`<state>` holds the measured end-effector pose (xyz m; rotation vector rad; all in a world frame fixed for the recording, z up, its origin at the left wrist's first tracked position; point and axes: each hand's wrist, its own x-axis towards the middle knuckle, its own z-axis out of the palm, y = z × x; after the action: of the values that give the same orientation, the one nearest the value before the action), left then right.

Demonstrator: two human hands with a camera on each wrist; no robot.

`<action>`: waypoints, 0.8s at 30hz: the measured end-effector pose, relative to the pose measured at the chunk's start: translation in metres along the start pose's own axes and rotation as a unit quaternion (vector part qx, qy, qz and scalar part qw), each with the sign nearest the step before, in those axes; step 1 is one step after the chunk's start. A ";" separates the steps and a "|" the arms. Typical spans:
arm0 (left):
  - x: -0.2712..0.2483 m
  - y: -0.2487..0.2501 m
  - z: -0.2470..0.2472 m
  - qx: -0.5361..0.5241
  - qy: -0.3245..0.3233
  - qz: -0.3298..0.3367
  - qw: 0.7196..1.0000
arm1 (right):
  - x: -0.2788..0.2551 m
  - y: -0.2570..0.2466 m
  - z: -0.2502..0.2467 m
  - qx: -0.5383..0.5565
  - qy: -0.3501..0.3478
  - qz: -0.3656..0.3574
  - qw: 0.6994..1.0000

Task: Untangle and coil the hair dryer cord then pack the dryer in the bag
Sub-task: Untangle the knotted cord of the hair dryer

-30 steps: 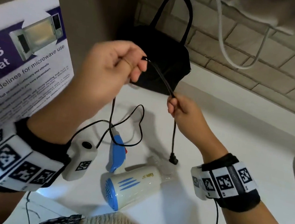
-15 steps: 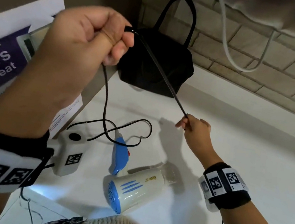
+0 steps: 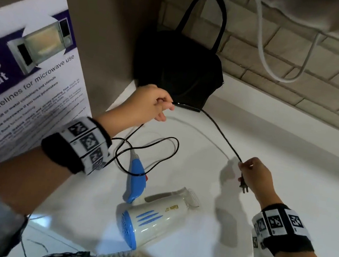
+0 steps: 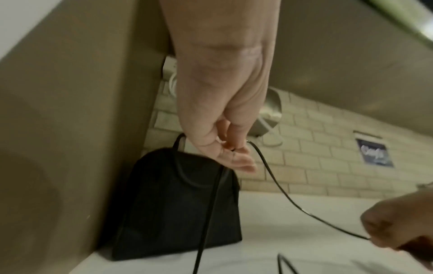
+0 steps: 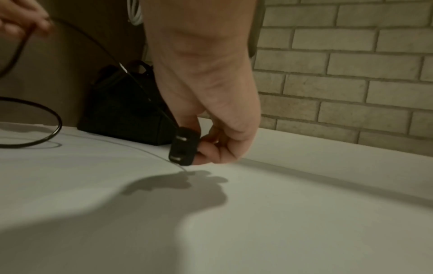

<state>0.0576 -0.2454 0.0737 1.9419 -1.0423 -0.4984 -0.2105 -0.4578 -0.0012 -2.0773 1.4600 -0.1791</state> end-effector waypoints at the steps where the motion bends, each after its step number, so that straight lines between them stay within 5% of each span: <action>1: 0.008 -0.006 0.004 0.010 -0.012 -0.019 1.000 | 0.000 0.002 0.003 -0.009 -0.010 0.002 1.000; 7: 0.028 -0.034 0.030 0.018 -0.079 -0.129 0.988 | 0.001 0.009 0.016 -0.125 -0.040 -0.018 0.991; 13: 0.026 -0.054 0.039 0.038 -0.152 -0.162 0.974 | 0.002 0.008 0.018 -0.135 -0.053 0.008 0.989; 19: -0.005 -0.036 0.022 -0.008 -0.080 -0.120 0.990 | 0.002 0.009 0.019 -0.144 -0.042 -0.002 0.989; 24: -0.089 -0.014 -0.002 -0.022 -0.035 -0.092 0.995 | -0.011 -0.001 0.020 -0.137 0.010 -0.060 0.989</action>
<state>0.0146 -0.1670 0.0591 2.0035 -0.8927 -0.6897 -0.2053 -0.4401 -0.0144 -2.3906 1.4389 -0.0474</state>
